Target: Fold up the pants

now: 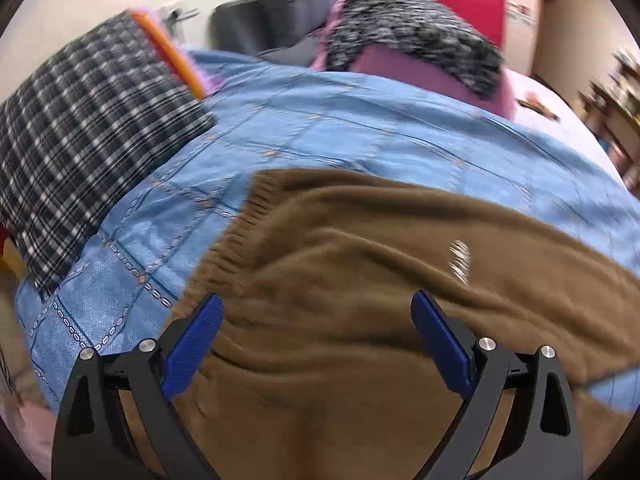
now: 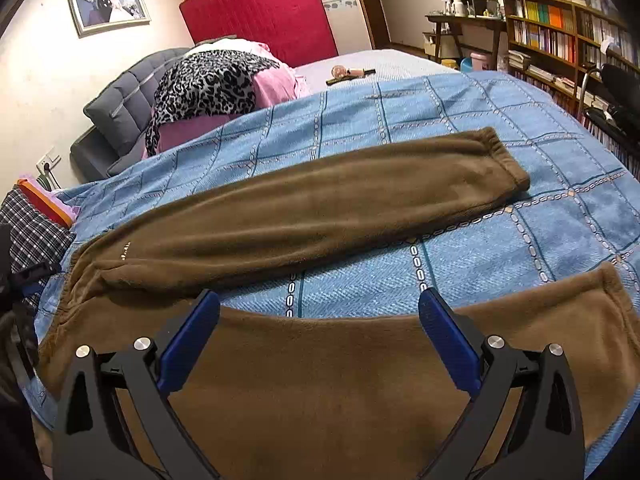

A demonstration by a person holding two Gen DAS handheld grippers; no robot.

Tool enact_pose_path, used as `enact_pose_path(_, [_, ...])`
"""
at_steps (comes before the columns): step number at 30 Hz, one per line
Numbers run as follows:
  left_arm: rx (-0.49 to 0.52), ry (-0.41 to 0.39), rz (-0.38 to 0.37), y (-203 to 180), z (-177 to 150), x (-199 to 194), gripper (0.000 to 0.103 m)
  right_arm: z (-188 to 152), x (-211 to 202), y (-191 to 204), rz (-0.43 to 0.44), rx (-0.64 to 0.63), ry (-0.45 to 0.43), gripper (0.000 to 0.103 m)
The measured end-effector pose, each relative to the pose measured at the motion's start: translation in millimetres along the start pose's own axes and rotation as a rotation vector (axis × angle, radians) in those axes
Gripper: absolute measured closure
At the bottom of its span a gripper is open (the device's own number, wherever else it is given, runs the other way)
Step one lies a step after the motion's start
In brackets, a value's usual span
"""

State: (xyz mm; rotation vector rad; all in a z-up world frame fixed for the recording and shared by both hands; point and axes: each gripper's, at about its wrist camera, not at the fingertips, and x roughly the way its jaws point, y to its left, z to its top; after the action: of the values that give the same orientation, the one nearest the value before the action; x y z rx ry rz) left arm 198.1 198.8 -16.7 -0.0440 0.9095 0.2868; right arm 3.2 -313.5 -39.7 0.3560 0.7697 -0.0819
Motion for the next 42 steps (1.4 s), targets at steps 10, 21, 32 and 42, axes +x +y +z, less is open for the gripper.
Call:
enact_pose_path(10, [-0.044, 0.036, -0.026, 31.8, 62.1, 74.6, 0.009, 5.6, 26.1, 5.1, -0.011, -0.022, 0.039, 0.003])
enact_pose_path(21, [-0.116, 0.144, -0.053, 61.5, 102.4, 169.0, 0.009, 19.4, 49.7, 2.0, -0.046, -0.038, 0.065, 0.003])
enact_pose_path(32, [-0.033, 0.171, -0.078, 42.5, 89.8, 180.5, 0.037, 51.8, 62.6, -28.9, -0.156, -0.063, 0.016, 0.003])
enact_pose_path(42, [-0.058, 0.12, -0.154, 51.0, 95.0, 140.2, 0.065, 128.3, 92.0, -147.5, -0.316, 0.01, -0.007, 0.004])
